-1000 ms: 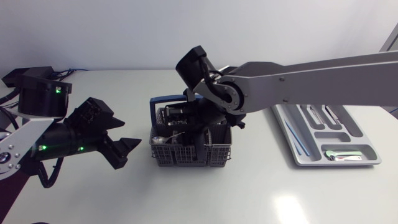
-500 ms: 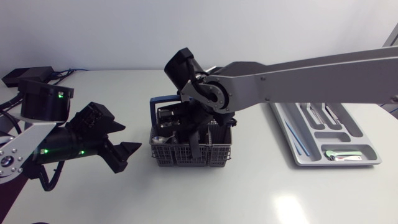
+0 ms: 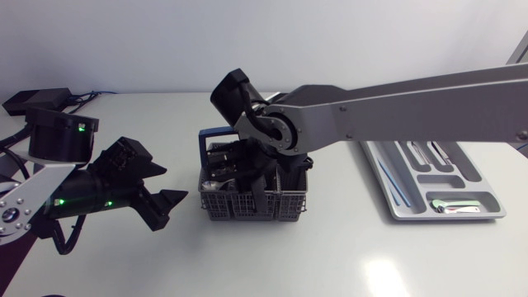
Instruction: Unload the cutlery basket into the drawer organizer.
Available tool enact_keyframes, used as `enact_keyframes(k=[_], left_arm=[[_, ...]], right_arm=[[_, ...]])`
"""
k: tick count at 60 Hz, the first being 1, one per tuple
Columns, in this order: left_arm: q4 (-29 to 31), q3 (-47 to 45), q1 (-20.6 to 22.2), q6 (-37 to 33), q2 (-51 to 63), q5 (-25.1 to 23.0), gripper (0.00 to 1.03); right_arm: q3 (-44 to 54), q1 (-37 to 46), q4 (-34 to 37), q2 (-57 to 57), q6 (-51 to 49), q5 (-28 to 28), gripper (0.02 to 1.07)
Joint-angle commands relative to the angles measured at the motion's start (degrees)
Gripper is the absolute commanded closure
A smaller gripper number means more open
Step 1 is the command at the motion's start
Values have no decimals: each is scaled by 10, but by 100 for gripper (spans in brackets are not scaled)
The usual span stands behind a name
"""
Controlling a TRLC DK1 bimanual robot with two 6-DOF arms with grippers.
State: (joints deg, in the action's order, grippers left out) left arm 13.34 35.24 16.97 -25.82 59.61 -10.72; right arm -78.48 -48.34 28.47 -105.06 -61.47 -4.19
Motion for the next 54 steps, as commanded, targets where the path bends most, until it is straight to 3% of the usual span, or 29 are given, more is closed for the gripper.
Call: enact_keyframes(k=[1,39,54], left_arm=[[-5,-16,-5,-16,-2,-7,16],[-5,-18,-6,-16,-2,-8,16],[-5,-18,-6,-16,-2,-8,16]], right_arm=[[5,-9,19,-32,1,-4,75],[74,-35,-60,-35,8,-86,79],[127,-47,-111,-22,18,-109,95]])
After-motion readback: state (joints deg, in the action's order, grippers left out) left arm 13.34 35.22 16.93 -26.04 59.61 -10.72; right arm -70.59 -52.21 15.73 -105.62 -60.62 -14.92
